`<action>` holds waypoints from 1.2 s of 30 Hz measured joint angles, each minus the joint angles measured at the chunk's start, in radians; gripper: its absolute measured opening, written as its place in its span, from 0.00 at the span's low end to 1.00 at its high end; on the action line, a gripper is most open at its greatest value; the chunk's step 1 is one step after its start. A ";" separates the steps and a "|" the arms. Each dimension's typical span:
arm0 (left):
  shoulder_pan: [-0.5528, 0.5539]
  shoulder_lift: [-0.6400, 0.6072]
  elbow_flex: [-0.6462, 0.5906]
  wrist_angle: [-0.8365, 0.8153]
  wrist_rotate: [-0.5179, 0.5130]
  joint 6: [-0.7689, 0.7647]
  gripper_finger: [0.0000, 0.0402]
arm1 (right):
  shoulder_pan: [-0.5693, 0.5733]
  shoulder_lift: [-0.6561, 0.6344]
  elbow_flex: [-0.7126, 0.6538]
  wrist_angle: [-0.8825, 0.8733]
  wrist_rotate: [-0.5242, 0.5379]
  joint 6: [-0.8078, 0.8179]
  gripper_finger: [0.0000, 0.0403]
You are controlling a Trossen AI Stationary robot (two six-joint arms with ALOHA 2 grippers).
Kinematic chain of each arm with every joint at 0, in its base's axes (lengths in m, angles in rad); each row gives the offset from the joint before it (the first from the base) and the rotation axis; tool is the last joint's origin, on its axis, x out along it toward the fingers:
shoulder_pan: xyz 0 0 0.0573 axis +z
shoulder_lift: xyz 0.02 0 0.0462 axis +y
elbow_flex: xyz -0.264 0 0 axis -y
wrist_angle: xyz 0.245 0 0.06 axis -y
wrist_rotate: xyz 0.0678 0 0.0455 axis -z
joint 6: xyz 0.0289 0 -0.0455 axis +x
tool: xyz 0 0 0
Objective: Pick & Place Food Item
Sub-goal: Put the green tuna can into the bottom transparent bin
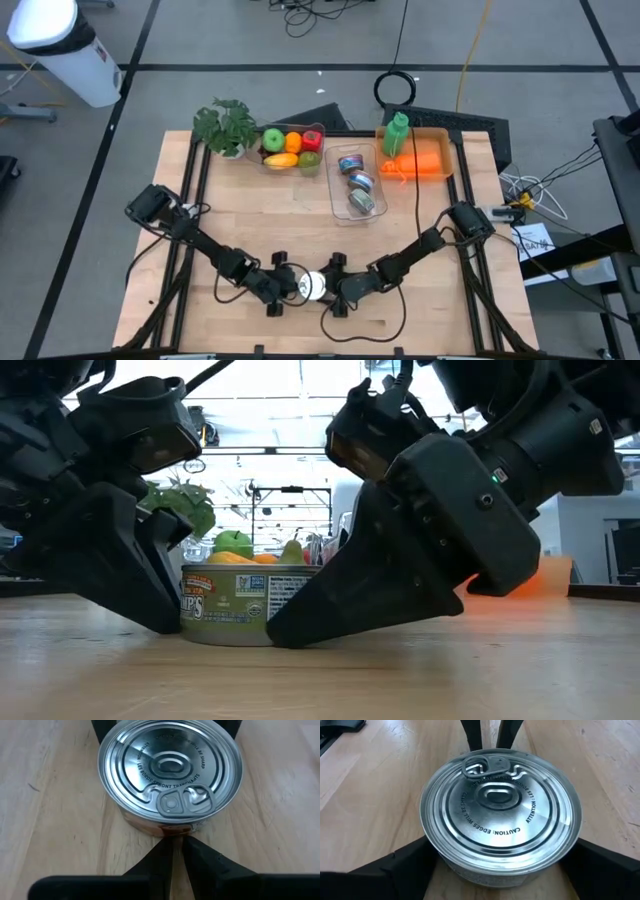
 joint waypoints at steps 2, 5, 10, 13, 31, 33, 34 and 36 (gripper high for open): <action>0.004 -0.001 -0.001 0.005 0.000 0.019 0.16 | 0.000 0.000 -0.001 0.010 0.000 -0.009 0.91; 0.008 -0.001 -0.001 0.010 0.004 0.028 0.16 | 0.001 0.001 -0.002 0.015 0.004 -0.009 0.85; 0.008 -0.008 -0.001 -0.001 0.004 0.019 0.16 | 0.001 -0.001 -0.002 0.018 0.005 -0.015 0.85; 0.005 -0.019 0.001 -0.017 0.017 0.045 0.16 | 0.001 -0.008 -0.002 0.006 0.000 -0.022 0.85; -0.093 -0.460 0.005 -0.332 -0.250 0.070 0.16 | 0.021 -0.309 -0.083 -0.024 0.071 -0.106 0.77; -0.093 -0.462 0.005 -0.334 -0.262 0.090 0.16 | 0.018 -0.334 -0.084 -0.010 0.083 -0.136 0.77; -0.089 -0.462 0.005 -0.336 -0.263 0.099 0.16 | 0.017 -0.352 -0.087 -0.019 0.103 -0.155 0.77; -0.080 -0.462 0.005 -0.340 -0.263 0.100 0.16 | 0.004 -0.387 -0.090 -0.049 0.148 -0.189 0.77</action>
